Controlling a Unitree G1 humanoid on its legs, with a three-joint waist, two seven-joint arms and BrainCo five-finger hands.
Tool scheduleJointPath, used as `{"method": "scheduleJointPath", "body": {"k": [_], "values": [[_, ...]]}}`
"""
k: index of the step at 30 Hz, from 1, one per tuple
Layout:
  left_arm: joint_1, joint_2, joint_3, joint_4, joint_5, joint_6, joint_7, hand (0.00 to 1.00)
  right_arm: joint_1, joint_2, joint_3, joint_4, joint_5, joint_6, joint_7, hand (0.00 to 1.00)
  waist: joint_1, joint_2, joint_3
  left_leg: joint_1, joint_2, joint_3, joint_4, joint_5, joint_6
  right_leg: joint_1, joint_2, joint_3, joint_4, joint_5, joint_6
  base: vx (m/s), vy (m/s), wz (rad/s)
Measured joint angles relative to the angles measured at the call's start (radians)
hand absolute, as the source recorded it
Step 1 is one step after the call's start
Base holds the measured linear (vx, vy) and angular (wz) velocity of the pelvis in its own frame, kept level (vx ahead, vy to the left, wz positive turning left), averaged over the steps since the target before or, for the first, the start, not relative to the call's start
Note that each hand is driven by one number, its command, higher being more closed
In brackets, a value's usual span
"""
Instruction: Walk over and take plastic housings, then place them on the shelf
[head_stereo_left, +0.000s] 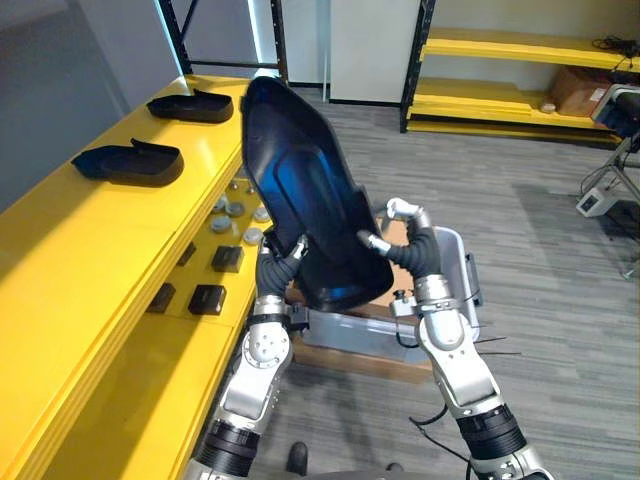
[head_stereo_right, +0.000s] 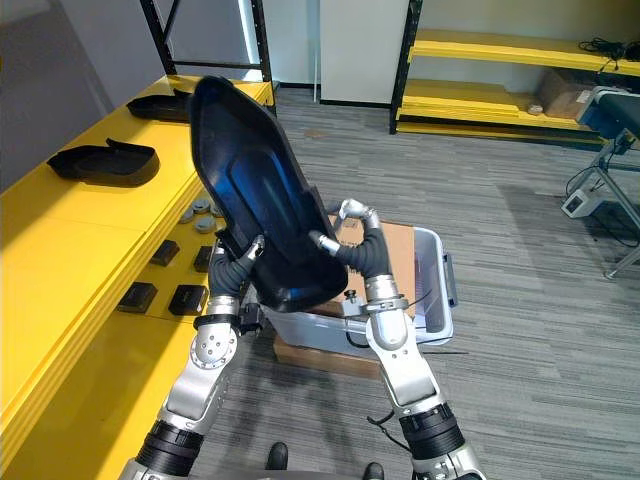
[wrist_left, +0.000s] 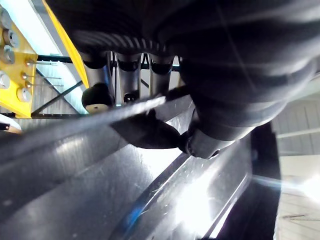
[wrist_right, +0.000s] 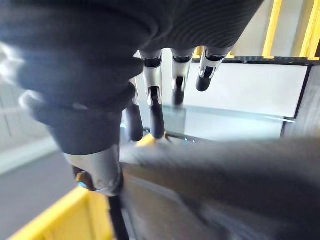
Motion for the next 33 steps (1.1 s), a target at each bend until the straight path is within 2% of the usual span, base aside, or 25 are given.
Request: {"method": "scheduleJointPath", "body": {"k": [6,10,13,17,19,23,29,31,33], "values": [[0.07,-0.005,0.099,-0.067,0.035,0.008,0.002,1.0,0.058,0.002,-0.228,0.028,0.159,-0.036,-0.005,0.0,-0.002,0.0,0.0,-0.001,0.001,0.01,0.0,0.0,-0.001,0.002,0.0,0.003,-0.002,-0.001,-0.001,0.0,0.0,0.01],[0.11,-0.019,0.154,-0.137,0.043,0.002,0.003,1.0,0.122,0.002,-0.33,0.144,0.19,-0.045,-0.028,0.0,-0.017,0.0,0.0,0.0,0.002,0.012,0.0,-0.001,-0.001,0.002,-0.001,0.005,-0.003,-0.001,-0.001,0.0,0.0,0.0],[0.133,-0.024,0.189,-0.17,0.043,-0.002,0.003,1.0,0.191,0.001,-0.411,0.37,0.189,-0.028,-0.044,0.0,-0.022,0.0,-0.001,-0.001,0.004,0.014,0.0,-0.005,-0.007,0.002,0.001,0.011,-0.008,0.0,-0.001,0.0,-0.003,-0.03],[0.203,-0.039,0.194,-0.239,0.042,-0.017,-0.001,1.0,0.307,0.024,-0.509,0.693,0.192,0.039,-0.043,0.0,-0.023,0.013,-0.01,-0.008,0.004,0.012,0.0,-0.006,-0.006,0.003,0.003,0.013,-0.019,0.0,0.0,0.01,-0.001,0.01],[0.222,-0.041,0.191,-0.245,0.043,-0.028,-0.002,1.0,0.358,0.032,-0.512,0.82,0.192,0.049,-0.038,0.0,-0.022,0.019,-0.013,-0.005,0.006,0.011,0.0,-0.014,-0.012,0.005,0.005,0.017,-0.02,0.001,0.001,0.02,-0.006,-0.01],[0.254,-0.042,0.175,-0.245,0.042,-0.038,-0.047,1.0,0.425,0.065,-0.495,1.018,0.172,0.084,0.017,0.0,-0.023,0.019,-0.014,-0.002,0.015,0.008,0.0,-0.019,-0.012,0.022,0.015,0.01,-0.022,0.0,0.002,-0.02,-0.013,0.03],[0.296,-0.043,0.128,-0.245,0.025,-0.047,-0.089,1.0,0.458,0.071,-0.416,1.144,0.124,0.119,0.066,0.0,-0.022,0.014,-0.008,0.0,0.014,-0.032,0.001,-0.02,-0.01,0.052,0.017,-0.03,-0.027,-0.007,-0.001,-0.03,-0.019,0.24],[0.301,-0.046,0.115,-0.247,0.01,-0.048,-0.09,1.0,0.459,0.081,-0.385,1.156,0.12,0.123,0.068,0.0,-0.02,0.016,0.001,-0.002,0.002,-0.074,0.003,-0.019,-0.01,0.068,0.011,-0.084,0.001,-0.034,0.005,-0.04,-0.01,0.86],[0.301,-0.062,0.091,-0.284,0.0,-0.048,-0.097,1.0,0.451,0.075,-0.351,1.149,0.12,0.121,0.067,0.0,-0.021,0.019,0.038,-0.055,-0.024,-0.156,0.066,-0.021,-0.007,0.071,-0.021,-0.208,0.102,-0.097,0.015,-0.06,-0.018,1.56]]}}
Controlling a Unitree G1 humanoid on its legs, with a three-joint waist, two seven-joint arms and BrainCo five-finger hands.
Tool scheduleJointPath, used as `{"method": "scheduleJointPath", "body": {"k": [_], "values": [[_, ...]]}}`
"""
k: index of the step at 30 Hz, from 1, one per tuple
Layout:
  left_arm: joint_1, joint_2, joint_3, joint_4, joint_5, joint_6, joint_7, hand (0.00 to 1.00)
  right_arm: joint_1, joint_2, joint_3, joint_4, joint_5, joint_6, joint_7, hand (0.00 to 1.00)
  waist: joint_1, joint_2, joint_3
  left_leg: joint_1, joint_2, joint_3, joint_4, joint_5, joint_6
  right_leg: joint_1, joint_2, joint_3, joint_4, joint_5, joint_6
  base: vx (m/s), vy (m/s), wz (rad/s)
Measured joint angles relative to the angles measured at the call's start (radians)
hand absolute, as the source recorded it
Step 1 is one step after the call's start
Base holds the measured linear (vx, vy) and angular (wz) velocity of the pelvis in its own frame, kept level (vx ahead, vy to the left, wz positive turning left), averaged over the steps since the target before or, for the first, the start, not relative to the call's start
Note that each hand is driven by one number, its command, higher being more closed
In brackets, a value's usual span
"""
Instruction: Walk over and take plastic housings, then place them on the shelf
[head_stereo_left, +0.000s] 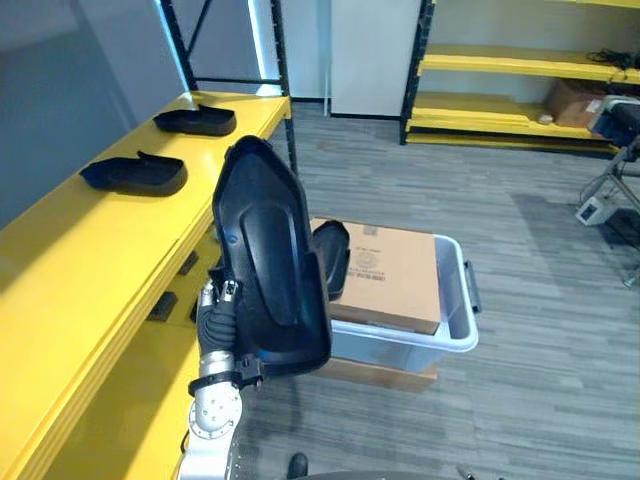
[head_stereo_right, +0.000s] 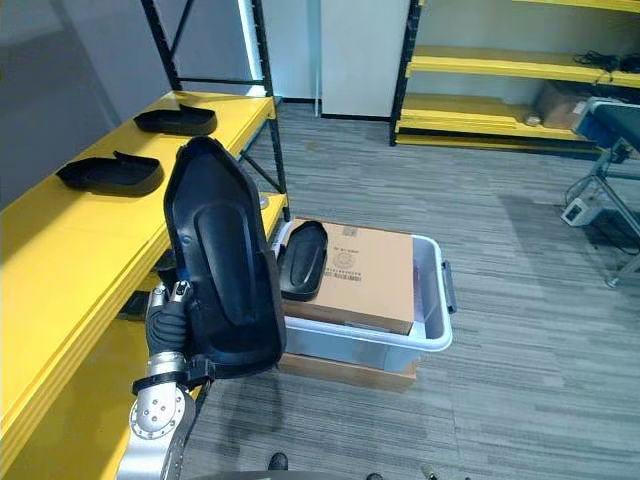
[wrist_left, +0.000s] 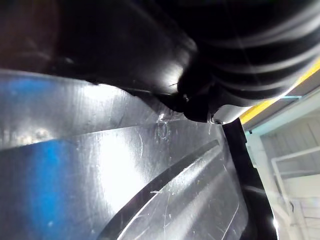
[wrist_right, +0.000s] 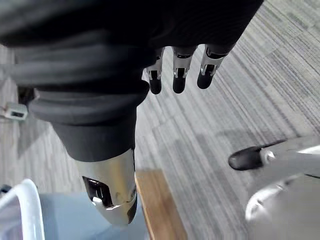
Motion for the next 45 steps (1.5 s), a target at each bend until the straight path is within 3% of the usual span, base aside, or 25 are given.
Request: {"method": "scheduleJointPath", "body": {"k": [1,2,3,4,5,6,8,11,14,16,17,18,20,21,23,26,28,29,30,32,35,38,45], "values": [[-0.002,-0.003,-0.004,-0.013,-0.005,-0.001,-0.001,1.0,-0.005,0.0,0.004,-0.004,0.0,0.0,0.0,0.0,0.001,0.0,0.009,-0.019,-0.006,-0.006,0.014,-0.004,0.006,-0.001,-0.012,-0.039,0.027,-0.018,0.002,-0.06,0.003,1.9],[-0.004,-0.005,-0.016,-0.038,-0.01,-0.002,-0.001,1.0,-0.012,0.001,0.007,-0.033,0.0,0.0,-0.001,0.0,0.003,-0.003,0.024,-0.048,-0.017,0.002,0.023,-0.035,0.05,-0.003,-0.04,-0.113,0.063,-0.048,0.006,-0.05,0.032,1.6],[-0.004,-0.006,-0.016,-0.044,-0.013,-0.007,0.0,1.0,-0.017,0.006,0.007,-0.046,0.0,-0.003,-0.001,0.0,0.001,-0.023,0.033,-0.058,-0.024,0.029,0.033,-0.056,0.079,-0.011,-0.068,-0.148,0.064,-0.06,0.002,-0.05,0.065,1.74],[-0.009,-0.011,-0.014,-0.05,-0.029,-0.011,0.003,1.0,-0.043,0.001,0.012,-0.062,0.0,-0.006,-0.002,0.0,0.013,-0.028,0.043,-0.118,-0.017,0.131,0.138,-0.06,0.086,-0.013,-0.103,-0.188,0.084,-0.069,0.009,0.02,0.083,1.24],[-0.011,-0.026,-0.014,-0.054,-0.037,-0.012,0.01,1.0,-0.065,-0.017,0.017,-0.09,0.0,-0.006,-0.003,0.0,0.032,-0.002,0.052,-0.143,0.017,0.266,0.244,-0.076,0.109,-0.004,-0.112,-0.219,0.108,-0.079,0.021,0.06,0.085,1.01],[-0.011,-0.034,-0.015,-0.054,-0.04,-0.012,0.01,1.0,-0.073,-0.025,0.02,-0.106,0.0,-0.006,-0.003,0.0,0.033,0.015,0.052,-0.139,0.042,0.322,0.255,-0.117,0.107,0.006,-0.112,-0.239,0.126,-0.084,0.027,0.1,0.083,0.98],[-0.018,-0.038,-0.016,-0.063,-0.045,-0.014,0.01,1.0,-0.106,-0.016,0.052,-0.129,-0.002,-0.007,-0.002,0.0,0.028,0.003,0.052,-0.133,0.046,0.434,0.268,-0.131,0.118,0.055,-0.171,-0.321,0.158,-0.091,0.057,0.11,0.082,1.08],[-0.03,-0.049,-0.014,-0.071,-0.048,-0.031,0.009,1.0,-0.148,0.008,0.067,-0.146,-0.008,-0.006,0.0,0.0,0.057,-0.001,0.052,-0.153,0.019,0.418,0.358,-0.184,0.104,0.106,-0.187,-0.367,0.134,-0.077,0.088,0.18,0.13,0.52],[-0.033,-0.048,-0.008,-0.071,-0.054,-0.034,0.005,1.0,-0.175,0.042,0.082,-0.148,-0.02,0.0,0.001,0.0,0.064,-0.022,0.062,-0.163,-0.015,0.408,0.442,-0.264,0.113,0.149,-0.222,-0.391,0.153,-0.078,0.086,0.15,0.152,0.3],[-0.033,-0.047,-0.02,-0.071,-0.065,-0.033,-0.003,1.0,-0.171,0.048,0.088,-0.157,-0.032,0.004,0.002,0.0,0.071,-0.032,0.071,-0.153,-0.04,0.384,0.5,-0.321,0.124,0.155,-0.279,-0.374,0.272,-0.094,0.047,0.21,0.204,0.41],[-0.034,-0.048,-0.036,-0.071,-0.066,-0.033,-0.01,1.0,-0.164,0.049,0.093,-0.159,-0.039,0.015,0.003,0.0,0.077,-0.041,0.08,-0.129,-0.063,0.355,0.524,-0.354,0.136,0.102,-0.326,-0.266,0.433,-0.095,-0.083,0.23,0.232,0.54],[-0.036,-0.037,-0.051,-0.071,-0.066,-0.032,-0.01,1.0,-0.156,0.057,0.1,-0.159,-0.039,0.024,0.005,0.0,0.074,-0.044,0.077,-0.114,-0.064,0.326,0.536,-0.376,0.138,0.02,-0.313,-0.088,0.562,-0.135,-0.089,0.23,0.218,0.57],[-0.046,-0.024,-0.056,-0.071,-0.066,-0.032,-0.009,1.0,-0.147,0.067,0.119,-0.162,-0.039,0.026,0.02,0.0,0.066,-0.051,0.076,-0.082,-0.068,0.27,0.52,-0.381,0.137,-0.06,-0.235,0.08,0.614,-0.193,-0.011,0.21,0.107,0.79],[-0.053,-0.022,-0.058,-0.068,-0.066,-0.033,-0.008,1.0,-0.147,0.068,0.128,-0.163,-0.039,0.03,0.023,0.0,0.06,-0.062,0.076,-0.052,-0.078,0.245,0.496,-0.378,0.134,-0.1,-0.195,0.132,0.589,-0.213,0.016,0.25,0.062,0.83],[-0.072,-0.02,-0.068,-0.044,-0.066,-0.034,-0.008,1.0,-0.141,0.068,0.129,-0.17,-0.039,0.028,0.022,0.0,0.054,-0.074,0.072,-0.015,-0.104,0.193,0.482,-0.372,0.138,-0.139,-0.148,0.197,0.515,-0.224,0.033,0.26,-0.002,0.94],[-0.109,-0.019,-0.118,0.004,-0.064,-0.034,-0.007,1.0,-0.121,0.066,0.134,-0.173,-0.04,0.029,0.021,0.0,0.046,-0.084,0.069,0.019,-0.158,0.089,0.456,-0.372,0.138,-0.207,-0.097,0.287,0.419,-0.223,0.032,0.23,-0.077,1.31],[-0.109,-0.019,-0.143,0.005,-0.063,-0.034,-0.007,1.0,-0.11,0.065,0.145,-0.173,-0.039,0.029,0.02,0.0,0.047,-0.105,0.061,0.034,-0.193,0.031,0.441,-0.375,0.133,-0.225,-0.102,0.291,0.351,-0.199,0.022,0.22,-0.177,1.32],[-0.109,-0.023,-0.147,0.017,-0.062,-0.035,-0.007,1.0,-0.104,0.063,0.151,-0.172,-0.039,0.029,0.021,0.0,0.05,-0.11,0.053,0.038,-0.202,-0.016,0.444,-0.381,0.121,-0.211,-0.098,0.277,0.333,-0.154,0.026,0.27,-0.262,1.14],[-0.108,-0.029,-0.149,0.034,-0.059,-0.035,-0.006,1.0,-0.102,0.063,0.151,-0.172,-0.039,0.029,0.02,0.0,0.055,-0.093,0.042,0.044,-0.184,-0.038,0.439,-0.373,0.096,-0.187,-0.089,0.221,0.306,-0.152,0.018,0.35,-0.315,1.06],[-0.107,-0.029,-0.144,0.05,-0.059,-0.035,-0.005,1.0,-0.114,0.067,0.162,-0.173,-0.039,0.028,0.021,0.0,0.055,-0.093,0.041,0.046,-0.153,-0.02,0.394,-0.331,0.027,-0.146,-0.077,0.164,0.243,-0.136,-0.007,0.26,-0.261,0.67],[-0.106,-0.029,-0.149,0.057,-0.059,-0.035,-0.01,1.0,-0.12,0.071,0.16,-0.173,-0.038,0.019,0.02,0.0,0.054,-0.098,0.037,0.082,-0.077,0.045,0.305,-0.311,-0.005,-0.089,-0.02,0.118,0.158,-0.122,-0.038,0.18,-0.241,0.31],[-0.115,-0.029,-0.158,0.09,-0.058,-0.035,-0.011,1.0,-0.11,0.07,0.154,-0.173,-0.038,0.015,0.019,0.0,0.047,-0.112,0.027,0.102,-0.058,0.079,0.273,-0.286,-0.038,-0.046,-0.003,0.096,0.105,-0.114,-0.05,0.13,-0.141,0.14],[-0.135,-0.023,-0.183,0.118,-0.025,-0.034,-0.013,1.0,-0.084,0.058,0.138,-0.172,-0.038,0.008,0.02,0.0,0.038,-0.114,-0.005,0.139,-0.036,0.143,0.248,-0.272,-0.041,0.01,0.026,0.098,0.034,-0.09,-0.082,0.1,-0.032,-0.01]]}}
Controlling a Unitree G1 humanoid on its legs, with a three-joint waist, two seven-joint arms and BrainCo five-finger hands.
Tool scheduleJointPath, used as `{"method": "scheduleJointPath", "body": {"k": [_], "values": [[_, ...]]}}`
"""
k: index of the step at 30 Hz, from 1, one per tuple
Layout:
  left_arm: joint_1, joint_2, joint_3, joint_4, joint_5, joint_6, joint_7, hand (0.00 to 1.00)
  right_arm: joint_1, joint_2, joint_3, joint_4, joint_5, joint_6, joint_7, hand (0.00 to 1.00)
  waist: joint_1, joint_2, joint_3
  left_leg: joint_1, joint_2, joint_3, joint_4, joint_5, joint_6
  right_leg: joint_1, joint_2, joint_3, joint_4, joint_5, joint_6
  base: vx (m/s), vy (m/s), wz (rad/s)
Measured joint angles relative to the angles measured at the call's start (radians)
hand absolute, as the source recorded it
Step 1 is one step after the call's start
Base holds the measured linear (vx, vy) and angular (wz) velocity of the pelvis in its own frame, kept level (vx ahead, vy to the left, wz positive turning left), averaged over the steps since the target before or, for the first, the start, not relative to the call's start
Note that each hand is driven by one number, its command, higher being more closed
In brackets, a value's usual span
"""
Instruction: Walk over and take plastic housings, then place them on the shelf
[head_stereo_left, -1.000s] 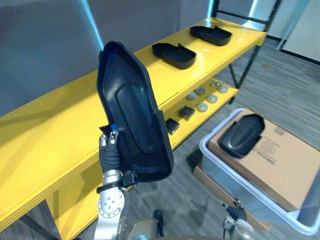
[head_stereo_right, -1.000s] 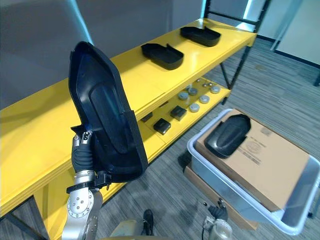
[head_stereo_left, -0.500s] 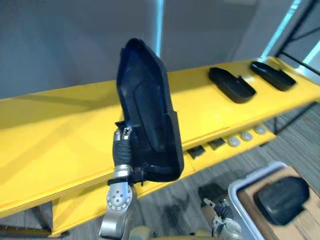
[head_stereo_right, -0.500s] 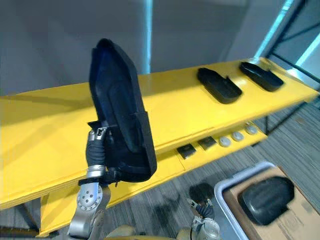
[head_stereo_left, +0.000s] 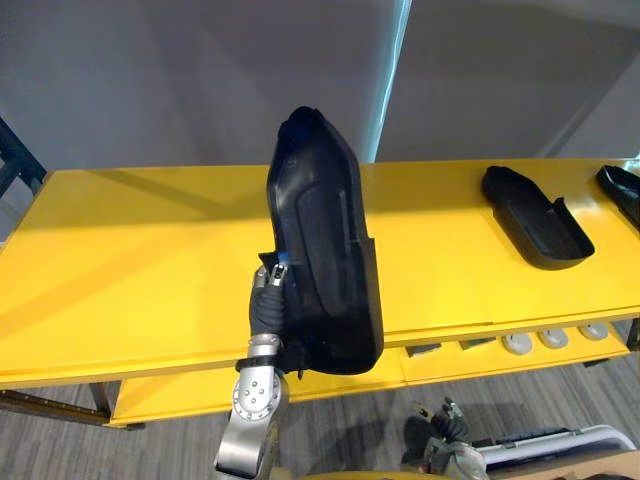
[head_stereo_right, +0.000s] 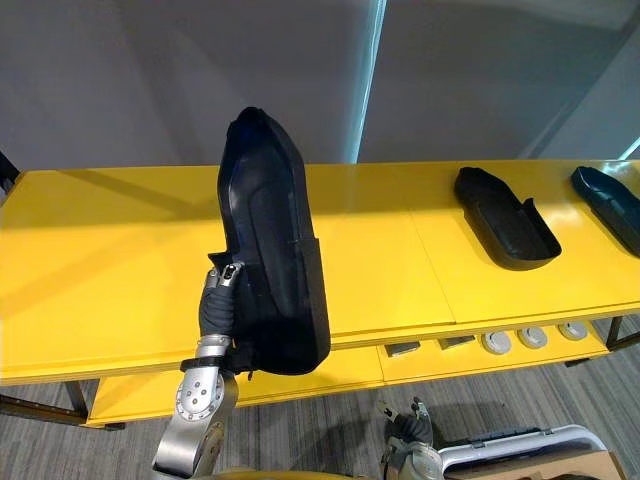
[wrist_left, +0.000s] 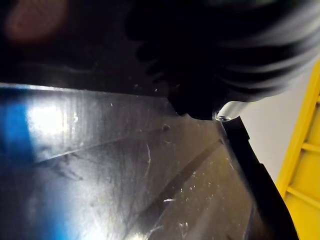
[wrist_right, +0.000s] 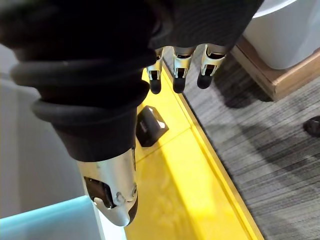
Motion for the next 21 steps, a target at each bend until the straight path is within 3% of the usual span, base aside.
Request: {"method": "scheduleJointPath", "body": {"k": [3,8,10,12,13,14,17,21], "values": [[-0.036,0.005,0.003,0.042,0.015,0.001,0.006,1.0,0.006,-0.001,-0.019,0.003,0.0,-0.003,0.0,0.0,-0.013,0.006,-0.012,0.018,0.002,0.039,-0.012,0.032,0.004,0.02,0.002,0.008,-0.017,0.032,-0.009,0.05,0.012,-0.02],[-0.111,0.018,0.026,0.101,0.05,0.01,0.03,1.0,0.015,-0.004,-0.036,0.044,-0.002,-0.008,0.002,0.0,-0.016,0.009,-0.026,0.036,0.008,0.079,-0.032,0.032,0.005,0.022,0.008,0.051,-0.034,0.035,-0.007,0.04,0.003,-0.18],[-0.131,0.019,0.057,0.156,0.062,0.018,0.039,1.0,0.014,-0.01,-0.048,0.067,-0.004,-0.008,0.002,0.0,-0.038,0.02,-0.035,0.044,0.009,0.082,-0.021,0.038,0.009,0.036,0.011,0.058,-0.049,0.06,-0.004,0.03,-0.005,-0.23],[-0.156,0.032,0.082,0.216,0.072,0.034,0.051,1.0,0.003,-0.008,-0.069,0.072,-0.01,-0.008,0.002,0.0,-0.046,0.017,-0.033,0.007,-0.006,0.083,0.038,0.047,-0.013,0.047,-0.012,0.071,-0.068,0.092,-0.003,0.01,0.028,-0.11],[-0.171,0.042,0.084,0.246,0.078,0.041,0.052,1.0,-0.001,-0.009,-0.076,0.086,-0.011,-0.009,0.001,0.0,-0.055,0.026,-0.035,0.016,0.018,0.121,-0.064,0.011,0.028,0.047,-0.016,0.086,-0.069,0.094,-0.002,-0.02,0.039,0.11],[-0.187,0.032,0.083,0.271,0.08,0.047,0.056,1.0,-0.01,-0.035,-0.077,0.105,-0.011,-0.007,0.002,0.0,-0.079,0.059,-0.033,0.015,0.071,0.13,-0.179,0.132,0.012,0.043,0.011,0.083,-0.069,0.093,0.0,-0.02,0.054,0.04],[-0.221,0.06,0.116,0.329,0.079,0.063,0.083,1.0,-0.033,-0.021,-0.093,0.116,-0.015,0.003,0.009,0.0,-0.08,0.055,-0.034,0.025,0.065,0.136,-0.202,0.144,0.032,0.022,0.002,0.115,-0.079,0.109,0.038,-0.02,0.085,-0.19],[-0.293,0.087,0.174,0.407,0.076,0.086,0.133,1.0,-0.042,-0.015,-0.096,0.117,-0.033,0.004,0.021,0.0,-0.093,0.045,-0.025,0.01,0.056,0.135,-0.219,0.155,0.048,0.003,-0.002,0.13,-0.094,0.109,0.038,-0.15,0.012,-0.04]]}}
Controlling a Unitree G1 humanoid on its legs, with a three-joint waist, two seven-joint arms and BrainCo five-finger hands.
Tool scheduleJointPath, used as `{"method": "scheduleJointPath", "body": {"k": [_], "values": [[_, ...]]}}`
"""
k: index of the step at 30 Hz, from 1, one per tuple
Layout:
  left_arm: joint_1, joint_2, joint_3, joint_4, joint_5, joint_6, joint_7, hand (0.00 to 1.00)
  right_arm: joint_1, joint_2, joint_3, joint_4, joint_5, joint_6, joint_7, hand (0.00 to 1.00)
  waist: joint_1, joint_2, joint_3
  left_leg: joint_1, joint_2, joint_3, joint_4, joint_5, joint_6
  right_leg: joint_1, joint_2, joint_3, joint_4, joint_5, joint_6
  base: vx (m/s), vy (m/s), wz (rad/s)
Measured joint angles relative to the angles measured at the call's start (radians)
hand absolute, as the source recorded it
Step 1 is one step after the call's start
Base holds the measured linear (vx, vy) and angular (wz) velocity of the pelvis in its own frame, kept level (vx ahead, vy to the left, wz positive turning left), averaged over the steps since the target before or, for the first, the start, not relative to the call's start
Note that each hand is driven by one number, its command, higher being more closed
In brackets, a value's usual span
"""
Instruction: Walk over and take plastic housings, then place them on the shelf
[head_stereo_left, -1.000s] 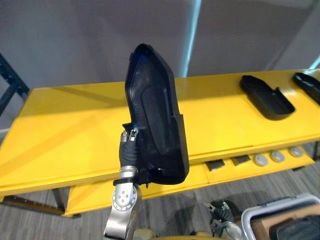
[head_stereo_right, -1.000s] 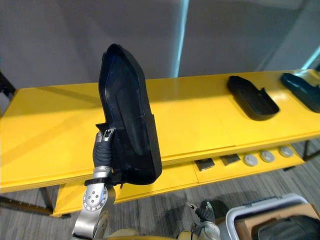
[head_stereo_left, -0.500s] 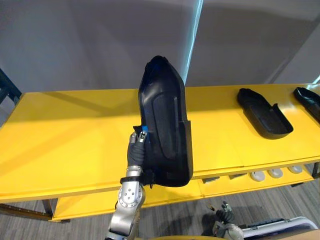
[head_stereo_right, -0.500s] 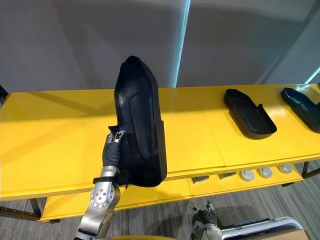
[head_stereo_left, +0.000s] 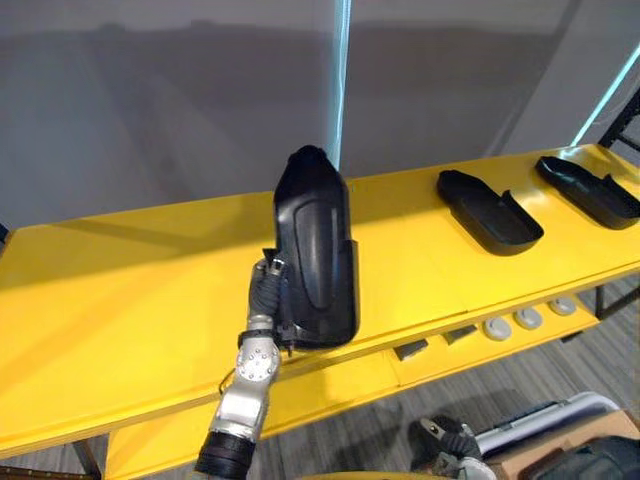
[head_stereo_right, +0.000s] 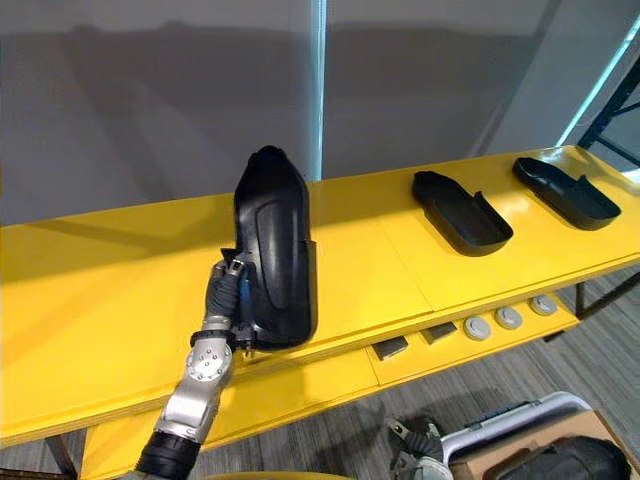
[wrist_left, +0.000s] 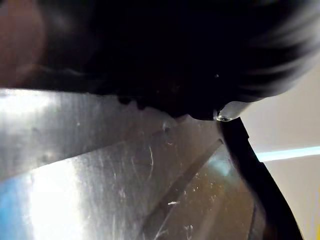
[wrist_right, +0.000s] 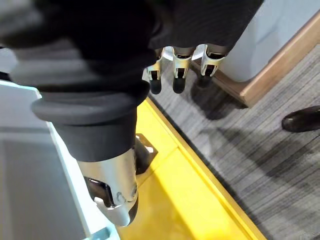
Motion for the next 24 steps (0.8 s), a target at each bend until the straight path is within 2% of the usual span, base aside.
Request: {"method": "scheduleJointPath", "body": {"k": [2,3,6,9,13,15,22,24], "values": [[-0.028,0.009,0.025,0.028,0.0,0.005,0.017,1.0,-0.001,-0.002,0.0,0.0,-0.009,0.0,0.0,0.0,-0.001,0.0,0.001,-0.002,-0.004,0.0,-0.034,0.026,0.004,-0.013,0.0,0.013,-0.016,-0.004,0.006,-0.21,-0.034,-0.08],[-0.046,0.007,0.03,0.045,0.0,0.014,0.027,1.0,-0.001,-0.006,0.0,0.0,-0.013,0.001,0.0,0.0,-0.007,0.008,0.006,0.0,-0.001,-0.003,-0.061,0.05,0.001,-0.019,0.004,0.011,-0.022,-0.002,0.01,-0.21,-0.055,0.01],[-0.068,0.005,0.034,0.077,0.001,0.026,0.042,1.0,0.016,-0.019,0.0,0.001,-0.016,0.009,0.001,0.0,-0.015,0.022,0.015,0.001,0.017,-0.006,-0.093,0.065,-0.014,-0.032,0.021,0.009,-0.024,-0.007,0.011,-0.25,-0.085,0.02],[-0.079,0.004,0.054,0.089,0.0,0.03,0.048,1.0,0.022,-0.024,0.001,0.001,-0.016,0.01,0.001,0.0,-0.038,0.019,0.016,-0.015,0.026,-0.006,-0.093,0.068,-0.02,-0.033,0.039,0.01,-0.041,-0.007,0.01,-0.14,-0.045,0.01],[-0.155,0.008,0.074,0.18,-0.01,0.04,0.056,1.0,0.037,-0.035,0.003,0.001,-0.017,0.01,0.002,0.0,-0.042,0.016,0.018,-0.037,0.041,-0.004,-0.094,0.071,-0.025,-0.049,0.053,0.022,-0.06,-0.007,0.01,-0.06,-0.037,-0.03],[-0.181,0.008,0.094,0.234,-0.023,0.052,0.064,1.0,0.041,-0.042,0.003,0.001,-0.019,0.018,0.002,0.0,-0.057,0.017,0.019,-0.039,0.04,-0.004,-0.094,0.071,-0.025,-0.05,0.055,0.031,-0.061,-0.006,0.01,0.0,0.0,0.0],[-0.278,0.038,0.113,0.35,-0.049,0.072,0.067,1.0,0.041,-0.042,0.005,0.001,-0.021,0.021,0.002,0.0,-0.062,0.004,0.027,-0.033,0.037,-0.002,-0.093,0.075,-0.03,-0.052,0.052,0.041,-0.048,0.015,0.003,0.08,-0.011,-0.02],[-0.309,0.05,0.131,0.382,-0.061,0.074,0.066,1.0,0.036,-0.044,0.003,0.001,-0.021,0.021,0.002,0.0,-0.063,0.001,0.029,-0.037,0.036,-0.002,-0.089,0.08,-0.025,-0.062,0.055,0.044,-0.042,0.026,-0.009,0.14,-0.02,-0.07]]}}
